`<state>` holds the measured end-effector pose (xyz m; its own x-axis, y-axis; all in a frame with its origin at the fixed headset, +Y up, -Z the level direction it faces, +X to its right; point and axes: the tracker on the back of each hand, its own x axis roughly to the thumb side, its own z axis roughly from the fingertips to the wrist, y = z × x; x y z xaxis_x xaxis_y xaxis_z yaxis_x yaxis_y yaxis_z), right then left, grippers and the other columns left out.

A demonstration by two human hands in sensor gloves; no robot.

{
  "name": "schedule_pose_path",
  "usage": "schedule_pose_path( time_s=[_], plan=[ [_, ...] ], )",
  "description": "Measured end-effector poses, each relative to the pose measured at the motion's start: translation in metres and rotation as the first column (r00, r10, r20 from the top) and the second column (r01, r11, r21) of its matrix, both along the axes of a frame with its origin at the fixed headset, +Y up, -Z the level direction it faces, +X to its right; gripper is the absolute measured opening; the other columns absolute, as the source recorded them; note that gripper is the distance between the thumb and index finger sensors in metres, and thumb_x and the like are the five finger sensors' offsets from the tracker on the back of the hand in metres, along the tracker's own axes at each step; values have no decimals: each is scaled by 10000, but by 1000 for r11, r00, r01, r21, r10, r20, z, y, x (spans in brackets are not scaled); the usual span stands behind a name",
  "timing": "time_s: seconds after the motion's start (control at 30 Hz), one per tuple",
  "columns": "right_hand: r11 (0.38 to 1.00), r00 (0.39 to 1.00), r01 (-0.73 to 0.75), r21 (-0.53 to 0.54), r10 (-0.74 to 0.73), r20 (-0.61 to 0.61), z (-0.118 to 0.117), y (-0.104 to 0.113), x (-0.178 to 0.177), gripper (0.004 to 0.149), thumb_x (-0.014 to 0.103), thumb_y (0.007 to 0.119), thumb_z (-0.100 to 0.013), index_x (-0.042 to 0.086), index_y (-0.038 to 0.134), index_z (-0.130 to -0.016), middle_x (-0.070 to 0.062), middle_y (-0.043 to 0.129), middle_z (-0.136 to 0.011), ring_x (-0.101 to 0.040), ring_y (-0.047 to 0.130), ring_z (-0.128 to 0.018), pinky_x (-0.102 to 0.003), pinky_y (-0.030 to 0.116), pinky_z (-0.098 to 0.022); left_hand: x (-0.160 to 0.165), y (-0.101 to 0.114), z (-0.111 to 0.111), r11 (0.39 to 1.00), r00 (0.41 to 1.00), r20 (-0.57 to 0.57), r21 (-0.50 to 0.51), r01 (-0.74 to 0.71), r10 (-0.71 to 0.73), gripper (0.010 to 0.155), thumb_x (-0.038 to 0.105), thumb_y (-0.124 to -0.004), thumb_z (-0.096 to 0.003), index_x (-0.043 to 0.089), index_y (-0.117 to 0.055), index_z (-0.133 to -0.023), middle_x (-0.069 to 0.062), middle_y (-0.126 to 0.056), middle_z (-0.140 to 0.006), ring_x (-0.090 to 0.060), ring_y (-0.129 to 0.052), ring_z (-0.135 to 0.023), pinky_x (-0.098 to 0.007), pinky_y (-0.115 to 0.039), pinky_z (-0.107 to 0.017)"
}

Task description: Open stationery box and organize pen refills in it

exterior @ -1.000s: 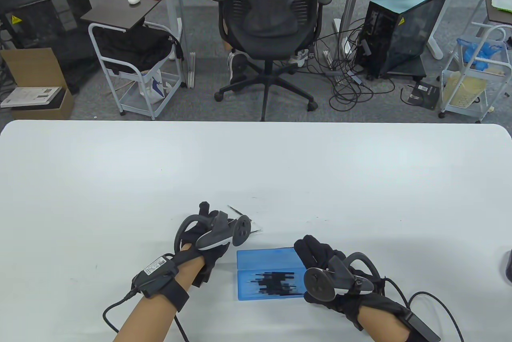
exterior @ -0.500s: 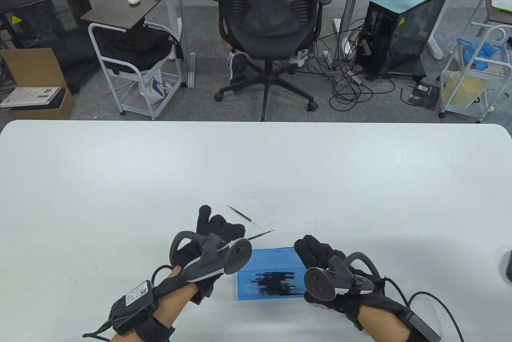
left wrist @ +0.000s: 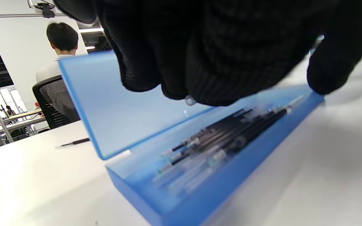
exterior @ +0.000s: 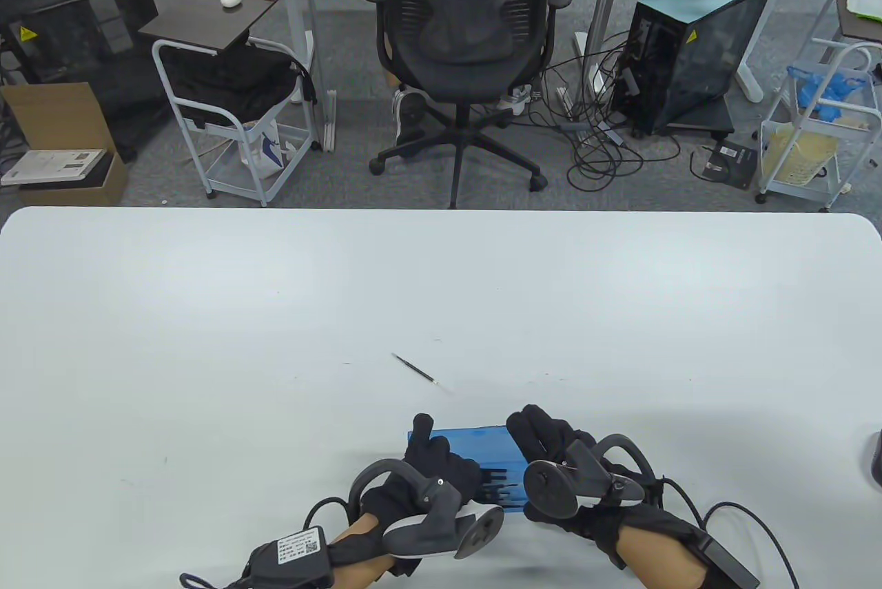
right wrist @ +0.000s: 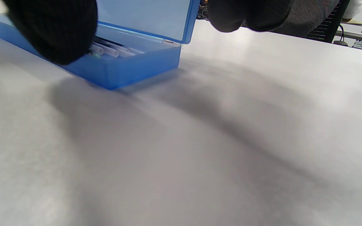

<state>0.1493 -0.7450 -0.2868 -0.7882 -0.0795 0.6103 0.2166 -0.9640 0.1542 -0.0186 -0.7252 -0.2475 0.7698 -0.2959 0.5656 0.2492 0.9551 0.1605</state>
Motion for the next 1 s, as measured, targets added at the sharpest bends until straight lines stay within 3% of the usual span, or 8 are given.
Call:
schedule_pose_path(
  time_s=[0.23,0.63,0.77,1.0],
  plan=[
    [1000,1000,4,-1,-4,0,0,0,0,1198,533,813,-443,50,-86,-1070,-349,36,-1163,-582,508,-1041,-652,571,-726,7,-15,-9,999,999,-20,-12,44,-44,574,323,-950,-435,223,-772,-972,66,-970,-853,-238,-940,-926,-673,-458,-845],
    [1000,1000,2,0,-2,2,0,0,0,1198,537,810,-444,51,-89,-1069,-347,35,-1163,-581,509,-1041,-650,571,-727,8,-16,-9,997,999,-10,-52,50,-51,570,316,-927,-466,255,-736,-1000,94,-938,-897,-223,-882,-976,-679,-409,-850],
    [1000,1000,2,1,-2,2,0,0,0,1198,537,809,-444,50,-89,-1070,-347,35,-1163,-579,511,-1042,-651,572,-726,4,-2,-8,997,1000,8,-78,-3,4,554,317,-932,-465,276,-753,-988,99,-947,-890,-209,-895,-965,-662,-440,-855],
    [1000,1000,1,1,-1,3,0,0,0,1199,536,810,-444,51,-90,-1070,-346,35,-1163,-580,511,-1041,-650,573,-726,-10,44,-22,991,991,-37,-26,-131,130,509,303,-936,-469,306,-794,-958,102,-962,-889,-202,-906,-960,-643,-466,-865]
  ],
)
